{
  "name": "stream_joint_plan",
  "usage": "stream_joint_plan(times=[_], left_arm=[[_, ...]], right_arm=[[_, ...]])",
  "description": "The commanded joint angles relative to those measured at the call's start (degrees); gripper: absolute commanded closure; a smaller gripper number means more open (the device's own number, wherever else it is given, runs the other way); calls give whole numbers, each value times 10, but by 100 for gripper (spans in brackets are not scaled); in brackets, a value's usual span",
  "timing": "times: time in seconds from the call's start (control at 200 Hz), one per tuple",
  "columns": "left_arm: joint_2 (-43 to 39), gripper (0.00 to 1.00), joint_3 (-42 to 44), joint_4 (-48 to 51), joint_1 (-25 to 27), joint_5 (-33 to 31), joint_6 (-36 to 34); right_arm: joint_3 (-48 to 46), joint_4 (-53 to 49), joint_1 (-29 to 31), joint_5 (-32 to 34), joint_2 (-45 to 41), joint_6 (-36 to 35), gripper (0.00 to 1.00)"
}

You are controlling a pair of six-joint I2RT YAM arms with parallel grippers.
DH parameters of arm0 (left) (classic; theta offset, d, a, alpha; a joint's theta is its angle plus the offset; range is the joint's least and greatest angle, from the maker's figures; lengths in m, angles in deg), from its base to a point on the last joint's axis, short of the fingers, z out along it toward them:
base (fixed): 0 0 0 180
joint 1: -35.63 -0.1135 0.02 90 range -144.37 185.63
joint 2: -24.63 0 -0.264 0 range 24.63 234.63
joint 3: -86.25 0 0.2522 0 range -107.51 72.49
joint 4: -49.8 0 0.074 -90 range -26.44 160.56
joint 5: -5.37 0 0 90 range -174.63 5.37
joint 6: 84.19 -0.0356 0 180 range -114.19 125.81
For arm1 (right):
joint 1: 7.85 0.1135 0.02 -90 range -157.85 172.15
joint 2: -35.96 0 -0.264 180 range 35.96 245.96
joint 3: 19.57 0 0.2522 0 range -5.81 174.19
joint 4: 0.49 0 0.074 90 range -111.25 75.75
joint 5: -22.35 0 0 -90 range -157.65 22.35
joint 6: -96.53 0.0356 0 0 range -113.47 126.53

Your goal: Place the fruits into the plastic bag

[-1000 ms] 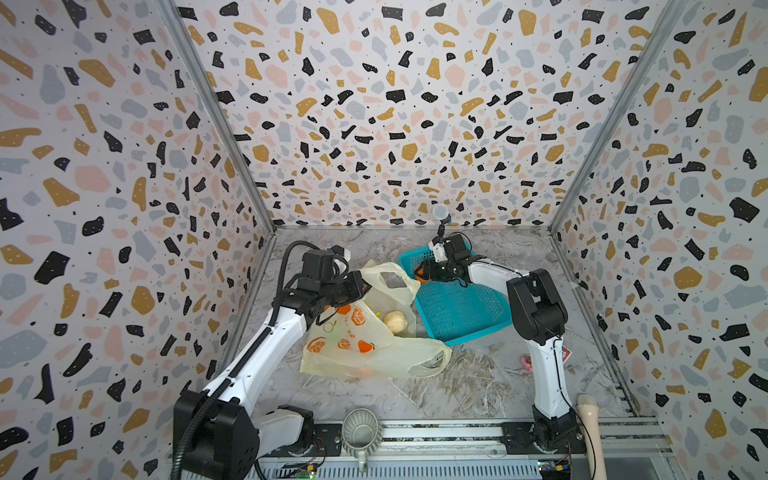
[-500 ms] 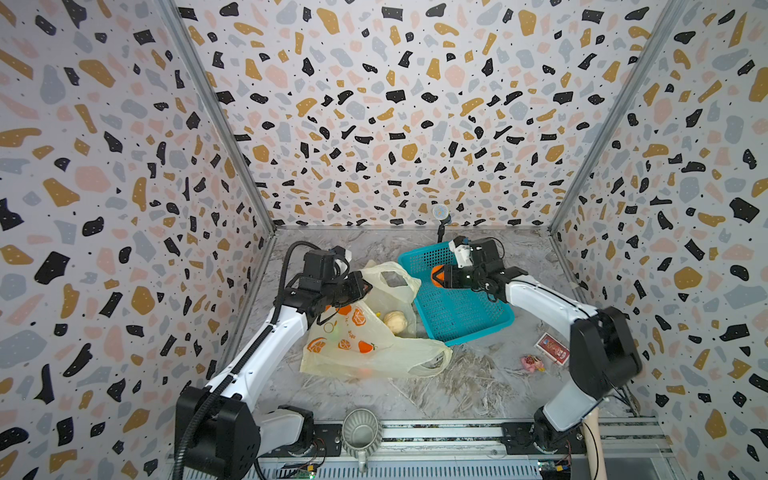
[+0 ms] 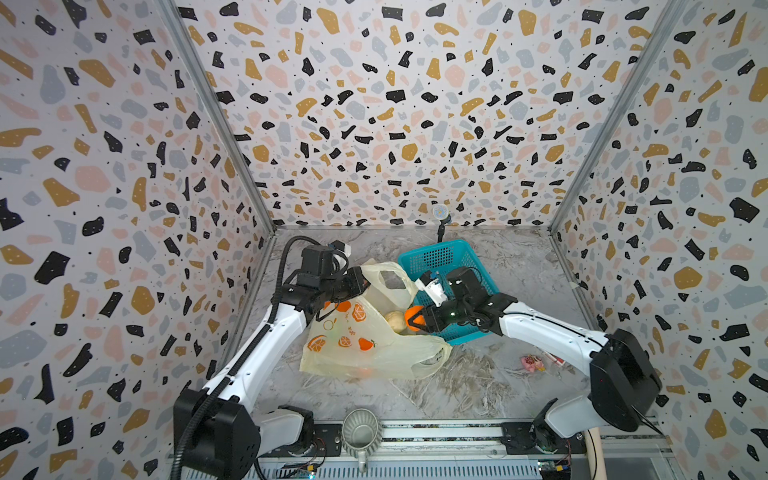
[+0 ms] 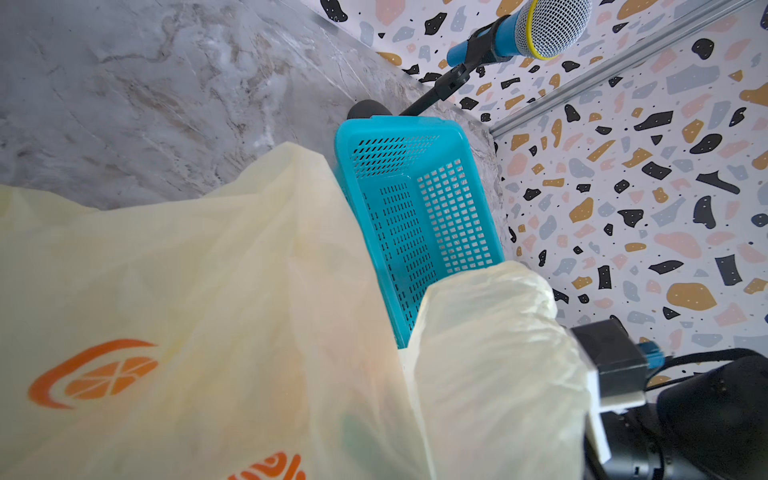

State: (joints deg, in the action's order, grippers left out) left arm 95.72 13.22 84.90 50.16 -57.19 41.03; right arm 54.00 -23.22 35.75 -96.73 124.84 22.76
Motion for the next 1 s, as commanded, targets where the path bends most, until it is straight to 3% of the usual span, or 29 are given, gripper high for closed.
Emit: stream_joint_plan(times=[0.0, 0.12, 0.305, 0.646, 0.841, 0.991], left_arm=[[-18, 100, -10, -2, 1, -5, -2], [-25, 100, -1, -1, 1, -7, 2], [-32, 100, 13, -3, 0, -14, 1], [-26, 100, 21, -14, 0, -42, 3], [-22, 100, 11, -20, 0, -47, 6], [-16, 100, 10, -19, 1, -46, 3]], right_arm=[[78, 32, 47, -6, 56, -22, 51], [207, -13, 96, -4, 159, -61, 45], [302, -45, 122, -14, 213, -81, 20], [125, -17, 49, 68, -9, -65, 14], [21, -53, 13, 93, -133, -64, 15], [-21, -114, 13, 98, -174, -64, 15]])
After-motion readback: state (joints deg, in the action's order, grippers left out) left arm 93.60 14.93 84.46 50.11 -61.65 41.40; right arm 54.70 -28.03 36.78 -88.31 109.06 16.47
